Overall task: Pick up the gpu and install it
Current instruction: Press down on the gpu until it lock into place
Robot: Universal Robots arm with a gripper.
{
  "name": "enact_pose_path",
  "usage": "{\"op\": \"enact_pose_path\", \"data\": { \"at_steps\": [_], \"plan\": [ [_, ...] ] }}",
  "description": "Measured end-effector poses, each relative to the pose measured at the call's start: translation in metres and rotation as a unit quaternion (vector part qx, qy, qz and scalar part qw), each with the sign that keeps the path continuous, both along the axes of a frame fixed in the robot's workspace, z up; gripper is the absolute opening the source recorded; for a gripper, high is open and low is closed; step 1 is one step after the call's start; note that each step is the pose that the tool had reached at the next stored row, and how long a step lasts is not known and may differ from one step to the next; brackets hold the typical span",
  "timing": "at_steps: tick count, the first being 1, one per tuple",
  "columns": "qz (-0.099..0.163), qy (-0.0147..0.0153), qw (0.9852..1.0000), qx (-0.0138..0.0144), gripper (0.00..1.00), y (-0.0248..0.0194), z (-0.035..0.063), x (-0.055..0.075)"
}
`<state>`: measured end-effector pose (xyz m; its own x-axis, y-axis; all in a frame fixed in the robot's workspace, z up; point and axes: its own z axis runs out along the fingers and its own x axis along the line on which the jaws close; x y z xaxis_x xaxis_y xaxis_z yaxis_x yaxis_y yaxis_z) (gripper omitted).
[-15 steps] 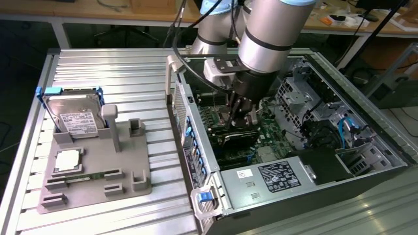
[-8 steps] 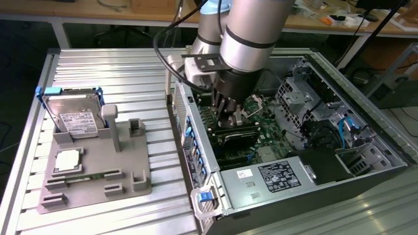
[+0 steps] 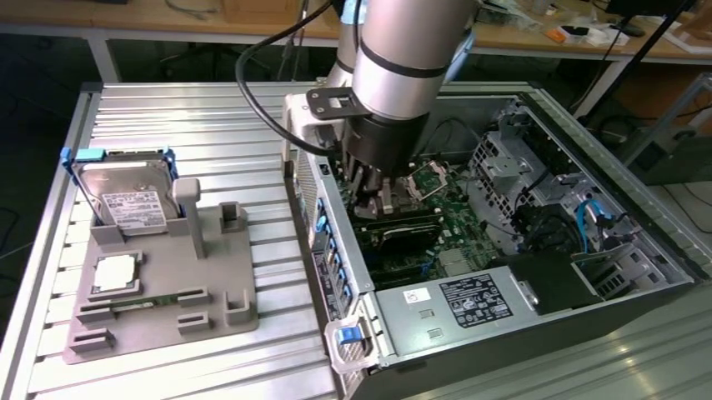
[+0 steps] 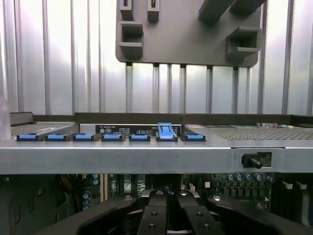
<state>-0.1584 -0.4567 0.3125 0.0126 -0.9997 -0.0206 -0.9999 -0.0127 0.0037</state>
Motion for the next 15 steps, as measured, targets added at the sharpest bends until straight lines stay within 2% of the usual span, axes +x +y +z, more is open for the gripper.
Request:
{"op": "enact_pose_path", "data": {
  "at_steps": [6,10,11,12,13,15],
  "plan": [
    [0.000,0.0000,1.0000,0.0000,0.11,0.0001,-0.0003,-0.009],
    [0.000,0.0007,1.0000,-0.0011,0.11,0.0000,-0.0069,-0.009],
    [0.000,0.0006,1.0000,-0.0010,0.11,0.0000,-0.0087,-0.009],
    [0.000,-0.0008,1.0000,0.0009,0.11,0.0003,-0.0120,-0.009],
    [0.000,-0.0011,1.0000,0.0013,0.11,0.0003,-0.0134,-0.009],
    [0.000,0.0014,1.0000,-0.0004,0.11,0.0004,-0.0081,-0.008]
  ]
}}
